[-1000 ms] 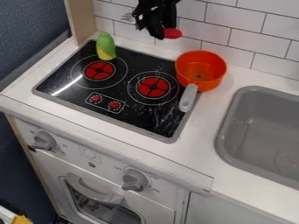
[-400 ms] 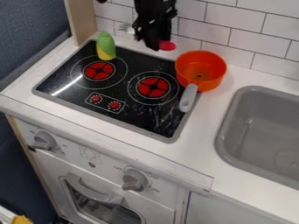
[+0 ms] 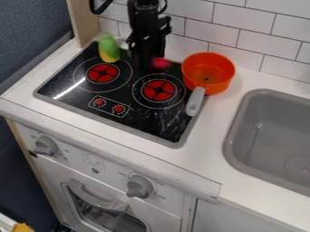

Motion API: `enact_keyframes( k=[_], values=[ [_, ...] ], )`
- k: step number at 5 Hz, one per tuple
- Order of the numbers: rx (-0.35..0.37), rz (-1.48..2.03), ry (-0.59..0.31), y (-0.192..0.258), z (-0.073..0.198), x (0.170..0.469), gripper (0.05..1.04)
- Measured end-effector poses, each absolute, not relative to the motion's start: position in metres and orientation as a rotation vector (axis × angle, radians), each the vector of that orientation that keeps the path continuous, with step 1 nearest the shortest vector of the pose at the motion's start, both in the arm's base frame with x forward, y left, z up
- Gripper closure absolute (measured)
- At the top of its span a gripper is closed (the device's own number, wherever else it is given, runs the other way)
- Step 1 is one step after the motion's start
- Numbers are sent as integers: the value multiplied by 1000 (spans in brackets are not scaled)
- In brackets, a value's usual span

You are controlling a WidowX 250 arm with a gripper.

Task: Move the red fork to the middle of the stove

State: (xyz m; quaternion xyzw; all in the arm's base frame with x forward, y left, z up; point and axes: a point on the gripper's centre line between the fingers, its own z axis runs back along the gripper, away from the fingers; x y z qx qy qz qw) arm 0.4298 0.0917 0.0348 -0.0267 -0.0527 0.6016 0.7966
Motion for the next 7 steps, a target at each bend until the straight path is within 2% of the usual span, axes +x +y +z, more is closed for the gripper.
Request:
enact_keyframes(
  k=[1, 3, 4, 7],
  values=[
    [-23, 1289, -98, 95, 27, 422, 676],
    [-20, 1303, -69, 97, 24, 404, 675],
    [-4, 1308, -36, 99, 24, 386, 675],
    [49, 1301, -37, 112, 33, 336, 676]
  ],
)
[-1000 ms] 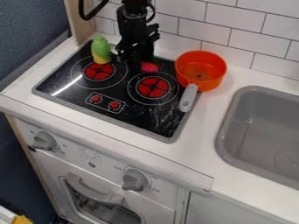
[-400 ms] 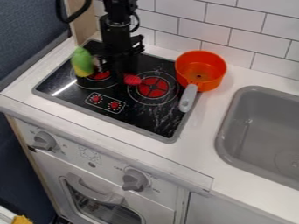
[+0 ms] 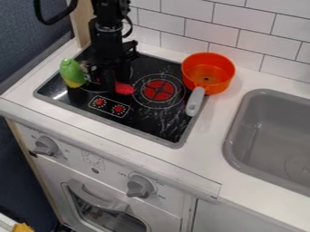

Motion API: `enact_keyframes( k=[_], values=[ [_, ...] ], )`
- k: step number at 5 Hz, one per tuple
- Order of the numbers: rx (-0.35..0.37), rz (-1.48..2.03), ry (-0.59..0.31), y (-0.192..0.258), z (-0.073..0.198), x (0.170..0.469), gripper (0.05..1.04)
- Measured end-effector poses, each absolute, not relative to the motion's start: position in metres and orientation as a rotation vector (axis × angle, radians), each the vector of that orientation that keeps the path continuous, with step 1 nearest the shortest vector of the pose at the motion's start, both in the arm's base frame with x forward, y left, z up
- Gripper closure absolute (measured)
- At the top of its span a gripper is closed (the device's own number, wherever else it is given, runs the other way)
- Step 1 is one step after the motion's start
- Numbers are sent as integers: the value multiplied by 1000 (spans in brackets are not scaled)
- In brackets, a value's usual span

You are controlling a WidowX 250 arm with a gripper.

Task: Move the red fork to the middle of the stove

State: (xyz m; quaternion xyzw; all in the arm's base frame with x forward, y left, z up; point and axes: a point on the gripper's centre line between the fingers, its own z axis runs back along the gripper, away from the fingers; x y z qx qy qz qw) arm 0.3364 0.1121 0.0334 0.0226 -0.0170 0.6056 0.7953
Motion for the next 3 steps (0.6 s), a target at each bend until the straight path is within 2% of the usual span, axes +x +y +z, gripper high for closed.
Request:
enact_keyframes(
  k=[1, 3],
  values=[
    [69, 1306, -67, 120, 39, 324, 676],
    [146, 1316, -87, 137, 34, 313, 676]
  ],
)
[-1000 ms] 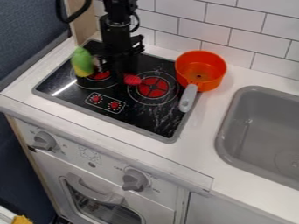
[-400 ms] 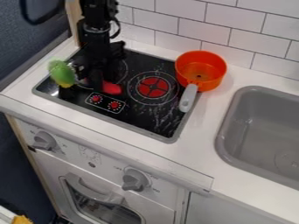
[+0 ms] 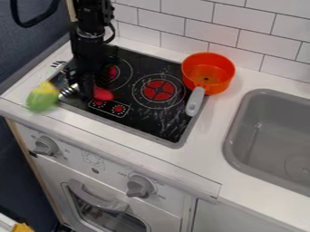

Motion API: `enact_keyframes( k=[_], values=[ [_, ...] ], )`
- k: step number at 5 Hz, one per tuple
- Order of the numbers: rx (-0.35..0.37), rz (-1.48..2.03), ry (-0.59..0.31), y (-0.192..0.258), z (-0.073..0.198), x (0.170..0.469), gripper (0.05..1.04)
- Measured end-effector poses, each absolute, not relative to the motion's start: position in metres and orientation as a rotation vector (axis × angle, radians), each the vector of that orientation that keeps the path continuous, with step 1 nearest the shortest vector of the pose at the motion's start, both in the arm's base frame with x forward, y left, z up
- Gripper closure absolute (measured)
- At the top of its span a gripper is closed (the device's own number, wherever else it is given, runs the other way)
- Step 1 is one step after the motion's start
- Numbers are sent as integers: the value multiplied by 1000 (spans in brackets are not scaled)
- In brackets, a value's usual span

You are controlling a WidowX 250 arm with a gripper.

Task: Move the red fork to the middle of the stove

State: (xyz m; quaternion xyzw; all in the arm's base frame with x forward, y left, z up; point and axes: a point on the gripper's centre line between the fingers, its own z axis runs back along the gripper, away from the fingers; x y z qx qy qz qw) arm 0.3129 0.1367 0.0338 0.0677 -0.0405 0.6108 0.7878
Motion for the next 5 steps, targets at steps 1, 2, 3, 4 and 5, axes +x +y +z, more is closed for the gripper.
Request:
enact_keyframes(
  k=[1, 2, 3, 4, 5],
  values=[
    [132, 1323, -59, 134, 31, 311, 676],
    [82, 1323, -62, 128, 32, 322, 675],
    [40, 1301, -48, 117, 30, 333, 675],
    [10, 1281, -48, 105, 30, 342, 676],
    [37, 1305, -40, 104, 23, 344, 612]
  ],
)
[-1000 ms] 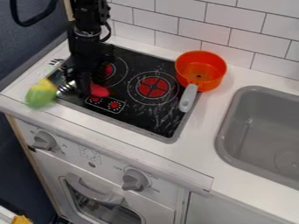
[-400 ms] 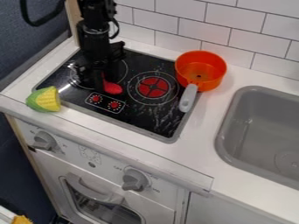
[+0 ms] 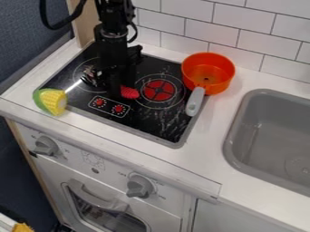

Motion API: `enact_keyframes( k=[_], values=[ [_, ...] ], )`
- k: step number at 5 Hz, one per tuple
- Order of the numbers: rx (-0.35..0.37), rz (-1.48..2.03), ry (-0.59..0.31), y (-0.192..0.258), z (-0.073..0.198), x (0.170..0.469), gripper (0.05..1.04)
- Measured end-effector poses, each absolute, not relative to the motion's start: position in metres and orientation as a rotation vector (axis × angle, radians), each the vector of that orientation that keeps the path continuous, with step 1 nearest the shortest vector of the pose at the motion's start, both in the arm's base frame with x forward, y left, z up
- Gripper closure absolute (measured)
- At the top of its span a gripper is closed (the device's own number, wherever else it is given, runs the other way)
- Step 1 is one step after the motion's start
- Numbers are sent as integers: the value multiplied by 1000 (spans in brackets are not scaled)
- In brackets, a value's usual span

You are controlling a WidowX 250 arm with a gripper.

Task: Move the red fork to the middle of the stove

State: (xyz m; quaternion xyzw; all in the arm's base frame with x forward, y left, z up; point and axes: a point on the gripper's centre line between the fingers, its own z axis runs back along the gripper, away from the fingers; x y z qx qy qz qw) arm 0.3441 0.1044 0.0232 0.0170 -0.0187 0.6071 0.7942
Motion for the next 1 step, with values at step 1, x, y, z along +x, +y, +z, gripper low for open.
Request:
enact_keyframes(
  k=[1],
  values=[
    [50, 1331, -47, 107, 23, 343, 296]
  ],
)
